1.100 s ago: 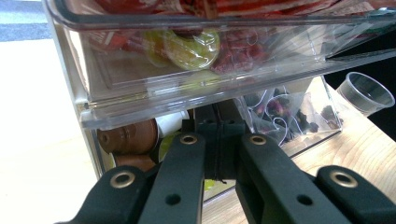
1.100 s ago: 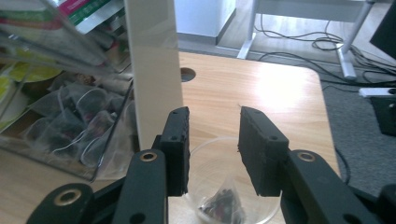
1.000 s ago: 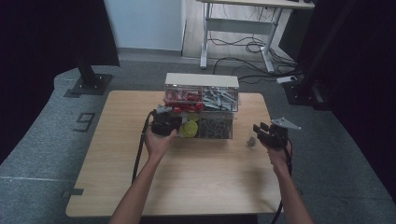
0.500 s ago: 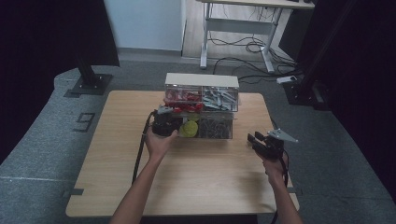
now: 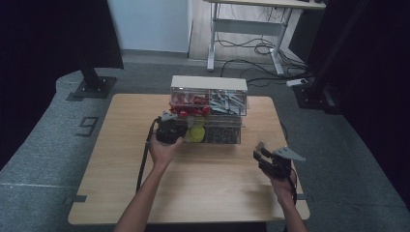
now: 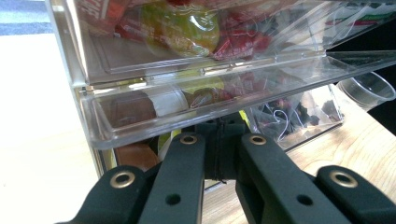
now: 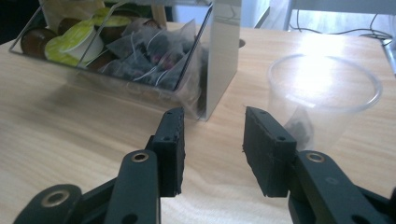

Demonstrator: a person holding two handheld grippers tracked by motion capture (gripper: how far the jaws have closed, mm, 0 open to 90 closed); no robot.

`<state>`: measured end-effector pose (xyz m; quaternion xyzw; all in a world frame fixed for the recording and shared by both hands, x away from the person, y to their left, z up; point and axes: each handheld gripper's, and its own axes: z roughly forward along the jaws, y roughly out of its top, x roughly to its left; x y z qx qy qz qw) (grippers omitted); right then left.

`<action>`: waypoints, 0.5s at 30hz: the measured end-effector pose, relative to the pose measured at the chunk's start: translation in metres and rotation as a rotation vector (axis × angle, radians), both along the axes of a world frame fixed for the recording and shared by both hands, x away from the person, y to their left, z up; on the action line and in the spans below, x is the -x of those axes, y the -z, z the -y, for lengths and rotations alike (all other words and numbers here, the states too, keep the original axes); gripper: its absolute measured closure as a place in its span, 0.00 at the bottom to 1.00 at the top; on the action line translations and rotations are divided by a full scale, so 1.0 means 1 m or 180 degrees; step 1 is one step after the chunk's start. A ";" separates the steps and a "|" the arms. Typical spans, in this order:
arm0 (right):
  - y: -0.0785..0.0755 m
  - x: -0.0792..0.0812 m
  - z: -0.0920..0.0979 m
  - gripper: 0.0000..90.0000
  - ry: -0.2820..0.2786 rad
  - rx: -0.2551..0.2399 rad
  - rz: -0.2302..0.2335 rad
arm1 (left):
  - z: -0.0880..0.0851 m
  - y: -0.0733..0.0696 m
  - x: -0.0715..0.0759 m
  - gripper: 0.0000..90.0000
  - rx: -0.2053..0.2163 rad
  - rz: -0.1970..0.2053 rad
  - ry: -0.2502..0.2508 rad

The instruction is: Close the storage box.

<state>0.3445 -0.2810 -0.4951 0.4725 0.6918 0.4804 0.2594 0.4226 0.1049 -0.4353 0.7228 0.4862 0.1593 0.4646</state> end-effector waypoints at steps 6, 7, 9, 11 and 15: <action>0.004 0.007 -0.004 0.64 -0.0046 -0.0015 -0.0007 | -0.001 0.002 0.004 1.00 0.0004 -0.0006 0.0010; 0.004 0.008 -0.004 0.64 -0.0052 -0.0015 -0.0007 | 0.000 0.003 0.005 1.00 0.0000 -0.0005 0.0018; 0.004 0.010 -0.005 0.64 -0.0065 -0.0014 -0.0002 | 0.001 0.003 0.007 1.00 0.0006 0.0005 0.0036; 0.005 0.012 -0.006 0.64 -0.0073 -0.0018 -0.0002 | 0.001 0.004 0.009 1.00 0.0002 0.0013 0.0049; 0.006 0.015 -0.008 0.64 -0.0102 -0.0035 -0.0011 | 0.003 0.005 0.012 1.00 -0.0018 0.0024 0.0065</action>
